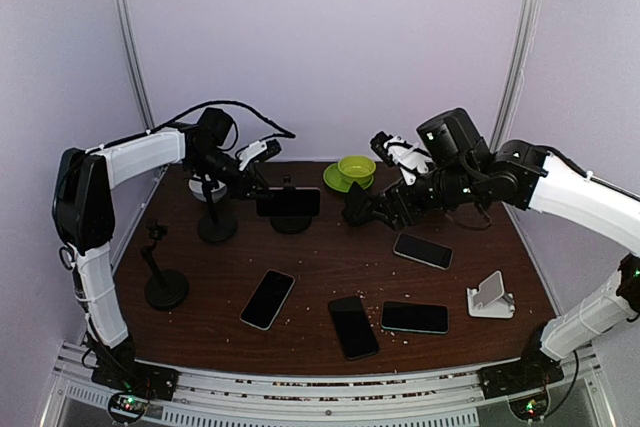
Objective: Remove the phone from the phone stand
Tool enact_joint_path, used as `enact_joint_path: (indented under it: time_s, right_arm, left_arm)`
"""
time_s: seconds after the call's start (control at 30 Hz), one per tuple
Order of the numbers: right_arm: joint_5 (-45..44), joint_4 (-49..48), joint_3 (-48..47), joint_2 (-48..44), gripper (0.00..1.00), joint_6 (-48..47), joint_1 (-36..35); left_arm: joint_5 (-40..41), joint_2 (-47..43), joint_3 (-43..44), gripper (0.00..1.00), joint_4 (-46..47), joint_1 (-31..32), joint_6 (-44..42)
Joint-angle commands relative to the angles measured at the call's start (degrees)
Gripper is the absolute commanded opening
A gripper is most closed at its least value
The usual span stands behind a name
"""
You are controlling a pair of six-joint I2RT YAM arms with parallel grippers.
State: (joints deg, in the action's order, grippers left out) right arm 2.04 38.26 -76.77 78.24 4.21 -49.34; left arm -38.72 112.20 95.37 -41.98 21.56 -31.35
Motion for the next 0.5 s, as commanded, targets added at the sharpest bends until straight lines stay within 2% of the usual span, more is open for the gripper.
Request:
enact_joint_path:
  time_s: [0.0, 0.03, 0.2, 0.23, 0.47]
  right_arm:
    - [1.2, 0.5, -1.2, 0.1, 0.77, -0.5, 0.5]
    - [1.3, 0.6, -1.2, 0.2, 0.77, -0.5, 0.4]
    - [1.7, 0.7, -1.3, 0.5, 0.76, 0.0, 0.5]
    - [1.7, 0.6, -1.2, 0.4, 0.76, 0.2, 0.5]
    - [1.8, 0.2, 0.1, -0.9, 0.76, 2.5, 0.5]
  left_arm:
    - [-3.9, 0.8, 0.3, 0.26, 2.2, -0.4, 1.8]
    - [-4.2, 0.8, 0.4, 0.25, 2.2, -0.5, 2.2]
    - [-5.6, 0.4, 0.6, 0.02, 2.2, -0.3, 4.6]
    - [-5.9, 0.1, 0.4, 0.00, 2.4, -0.3, 5.2]
    - [-5.5, -4.9, -5.2, 0.00, 6.6, 1.4, 9.1]
